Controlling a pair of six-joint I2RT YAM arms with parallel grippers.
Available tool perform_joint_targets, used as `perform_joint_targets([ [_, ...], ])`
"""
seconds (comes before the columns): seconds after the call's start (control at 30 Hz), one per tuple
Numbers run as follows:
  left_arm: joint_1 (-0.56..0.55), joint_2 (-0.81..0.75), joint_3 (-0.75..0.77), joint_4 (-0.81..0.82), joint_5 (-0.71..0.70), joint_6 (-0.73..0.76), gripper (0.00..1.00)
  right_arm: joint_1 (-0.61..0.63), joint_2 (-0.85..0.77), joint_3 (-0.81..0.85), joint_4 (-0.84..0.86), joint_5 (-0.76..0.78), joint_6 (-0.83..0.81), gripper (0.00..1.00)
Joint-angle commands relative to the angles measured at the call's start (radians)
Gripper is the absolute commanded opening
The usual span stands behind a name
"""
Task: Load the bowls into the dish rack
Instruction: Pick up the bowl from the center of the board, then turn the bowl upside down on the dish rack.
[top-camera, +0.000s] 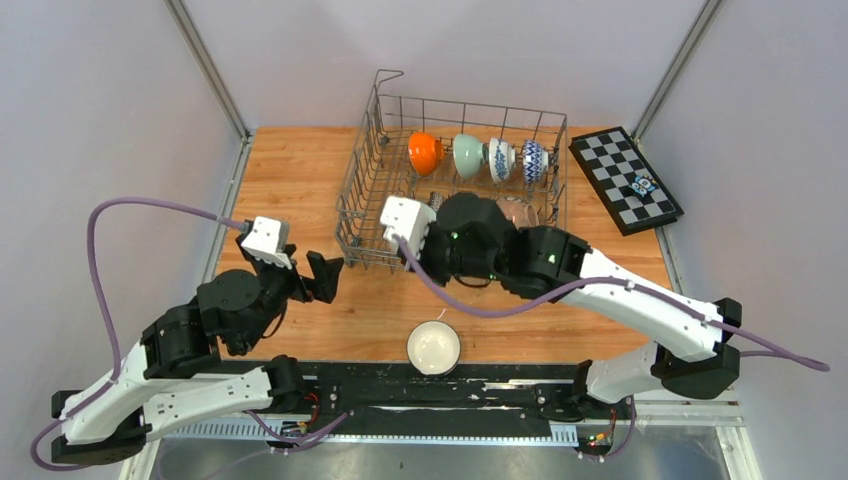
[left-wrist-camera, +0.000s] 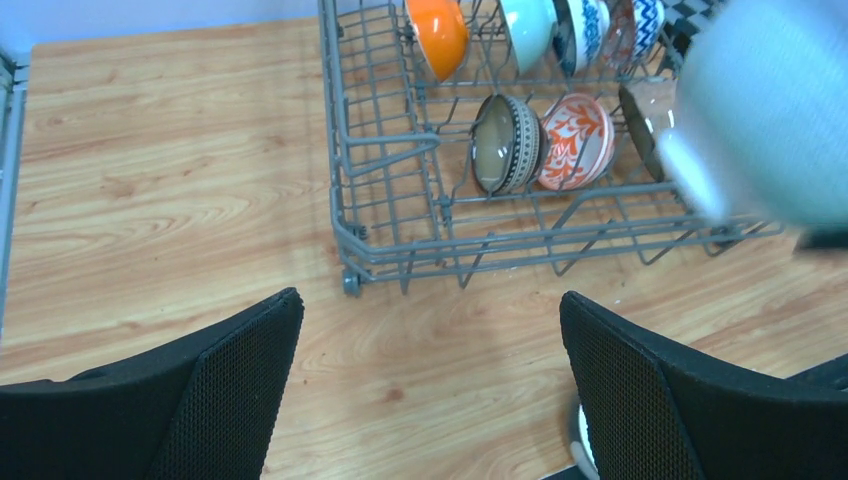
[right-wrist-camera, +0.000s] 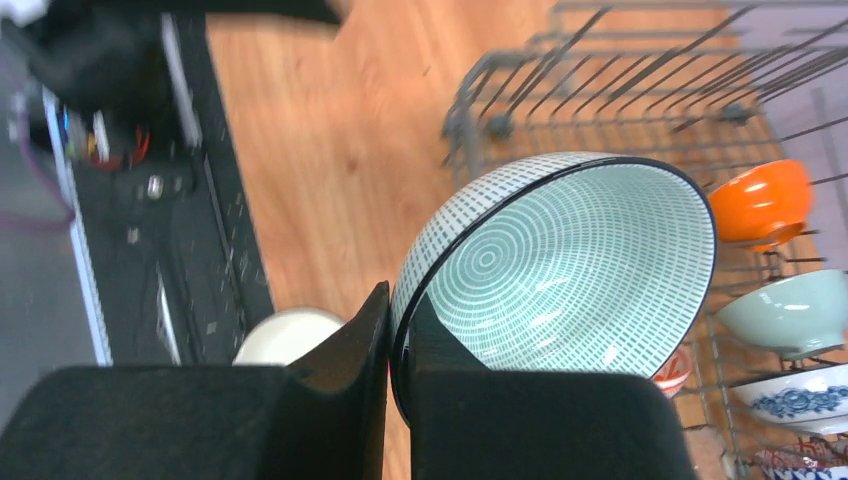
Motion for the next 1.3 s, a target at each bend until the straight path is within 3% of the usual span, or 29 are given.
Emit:
perform_joint_targets([
  [0.0,-0.004,-0.038,-0.062,0.025,0.012,0.038,1.00,-0.115,0.040,0.130,0.179,-0.074,0.094,0.03],
  [0.23,-0.005,-0.052,-0.137,0.040,0.021,0.067,1.00,-0.330,0.155,0.207,0.384,-0.265,0.337,0.03],
  [0.53,-0.004,-0.050,-0.214,0.065,0.058,0.090,1.00,-0.519,0.276,0.133,0.733,-0.396,0.654,0.03],
  [0.93,-0.004,-0.086,-0.218,0.067,0.083,0.098,1.00,-0.626,0.535,0.138,1.071,-0.511,0.924,0.02],
  [1.27,-0.005,-0.094,-0.215,0.084,0.122,0.138,1.00,-0.655,0.778,0.272,1.162,-0.577,1.073,0.03],
])
